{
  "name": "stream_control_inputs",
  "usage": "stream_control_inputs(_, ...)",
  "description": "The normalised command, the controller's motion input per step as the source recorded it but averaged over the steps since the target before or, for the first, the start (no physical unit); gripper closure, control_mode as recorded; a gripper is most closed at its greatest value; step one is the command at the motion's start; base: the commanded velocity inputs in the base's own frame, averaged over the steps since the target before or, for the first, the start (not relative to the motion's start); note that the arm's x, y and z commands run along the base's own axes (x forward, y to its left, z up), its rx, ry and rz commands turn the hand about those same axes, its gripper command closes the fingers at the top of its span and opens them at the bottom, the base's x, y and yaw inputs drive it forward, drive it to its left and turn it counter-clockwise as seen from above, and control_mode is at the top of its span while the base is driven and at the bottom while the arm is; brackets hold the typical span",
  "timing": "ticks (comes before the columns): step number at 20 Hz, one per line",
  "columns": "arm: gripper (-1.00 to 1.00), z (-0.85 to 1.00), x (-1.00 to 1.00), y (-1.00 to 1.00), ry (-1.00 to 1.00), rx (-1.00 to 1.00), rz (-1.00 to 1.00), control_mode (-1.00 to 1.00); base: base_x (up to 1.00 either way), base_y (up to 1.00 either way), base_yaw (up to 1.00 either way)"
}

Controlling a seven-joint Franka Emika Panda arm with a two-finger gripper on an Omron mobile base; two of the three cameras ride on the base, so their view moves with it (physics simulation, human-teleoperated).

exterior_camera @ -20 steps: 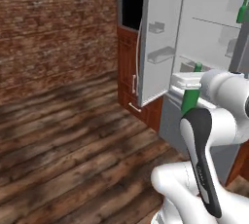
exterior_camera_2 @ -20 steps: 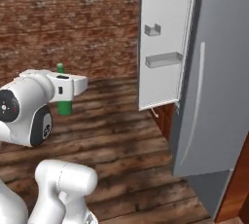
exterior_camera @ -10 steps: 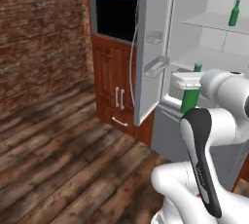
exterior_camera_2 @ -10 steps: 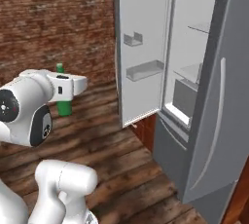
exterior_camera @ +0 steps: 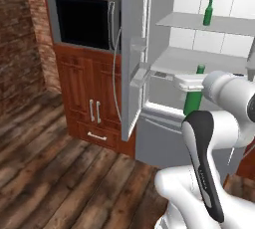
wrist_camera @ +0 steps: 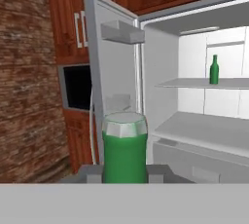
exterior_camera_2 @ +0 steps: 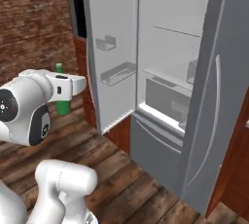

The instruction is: Place the beers on the top shelf of the fridge to keep them out of children's reach, and place the kiwi on lower shelves for easy access.

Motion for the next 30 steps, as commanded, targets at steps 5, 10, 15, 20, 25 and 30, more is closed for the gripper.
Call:
stream_control_inputs(5, 1.00, 0.00, 0.00, 0.00, 0.00, 0.00, 0.00, 1.00, 0.47, 0.09, -0.47)
stream_control_inputs(10, 1.00, 0.00, 0.00, 0.00, 0.00, 0.00, 0.00, 1.00, 0.51, 0.15, -0.42)
stream_control_inputs(15, 1.00, 0.00, 0.00, 0.00, 0.00, 0.00, 0.00, 1.00, 0.52, 0.21, -0.38)
stream_control_inputs(20, 1.00, 0.00, 0.00, 0.00, 0.00, 0.00, 0.00, 1.00, 0.49, 0.28, -0.36)
stream_control_inputs(25, 1.00, 0.00, 0.00, 0.00, 0.00, 0.00, 0.00, 1.00, 0.45, 0.43, -0.27)
stream_control_inputs(30, 1.00, 0.00, 0.00, 0.00, 0.00, 0.00, 0.00, 1.00, 0.43, 0.48, -0.16)
